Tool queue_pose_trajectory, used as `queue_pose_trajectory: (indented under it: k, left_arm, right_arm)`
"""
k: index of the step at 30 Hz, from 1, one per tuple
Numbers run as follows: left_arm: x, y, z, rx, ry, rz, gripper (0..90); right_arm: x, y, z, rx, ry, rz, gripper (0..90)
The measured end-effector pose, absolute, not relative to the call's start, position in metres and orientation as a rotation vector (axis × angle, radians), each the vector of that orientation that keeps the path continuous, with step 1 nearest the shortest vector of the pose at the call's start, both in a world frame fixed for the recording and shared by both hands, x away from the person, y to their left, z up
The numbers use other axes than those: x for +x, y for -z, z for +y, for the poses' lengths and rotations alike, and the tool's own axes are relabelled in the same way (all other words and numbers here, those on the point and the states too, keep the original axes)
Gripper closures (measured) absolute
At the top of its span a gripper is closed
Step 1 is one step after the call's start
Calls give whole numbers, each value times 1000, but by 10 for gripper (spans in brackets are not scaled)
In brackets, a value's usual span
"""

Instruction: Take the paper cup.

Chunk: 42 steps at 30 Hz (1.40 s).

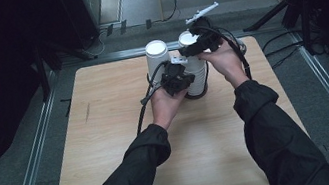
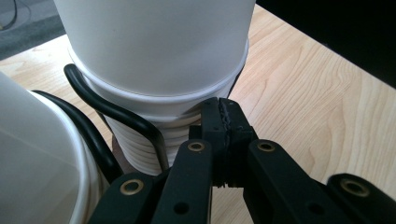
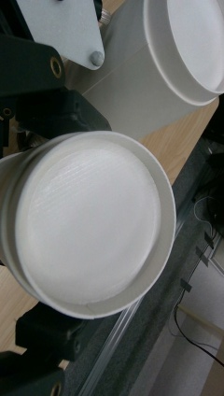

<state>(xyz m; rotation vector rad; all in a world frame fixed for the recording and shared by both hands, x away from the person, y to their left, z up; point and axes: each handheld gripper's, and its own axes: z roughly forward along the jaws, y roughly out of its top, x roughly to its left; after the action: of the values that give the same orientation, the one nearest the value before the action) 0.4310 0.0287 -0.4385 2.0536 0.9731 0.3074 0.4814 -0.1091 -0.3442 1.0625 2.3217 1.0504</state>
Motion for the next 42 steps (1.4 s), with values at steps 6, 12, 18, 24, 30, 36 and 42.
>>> queue_pose_trajectory:
  k: [6, 12, 18, 24, 30, 36, 42]
  left_arm:
    - [432, 438, 33, 2052, -309, 987, 900]
    - [432, 436, 34, 2043, -309, 990, 900]
    - [432, 436, 34, 2048, -311, 991, 900]
    - [433, 438, 33, 2055, -289, 994, 900]
    - [433, 438, 31, 2059, -300, 992, 900]
    - [433, 437, 31, 2055, -298, 1004, 900]
    - [433, 437, 30, 2053, -291, 1006, 900]
  right_arm:
    - [481, 344, -106, 1100, -1038, 2291, 252]
    - [480, 342, -103, 1113, -1020, 2282, 252]
    - [480, 340, -101, 1135, -1012, 2270, 251]
    - [482, 336, -104, 1102, -954, 2357, 251]
    - [483, 336, -107, 1084, -962, 2369, 251]
    - [480, 338, -107, 1133, -979, 2315, 251]
    - [474, 346, -108, 1161, -1051, 2215, 250]
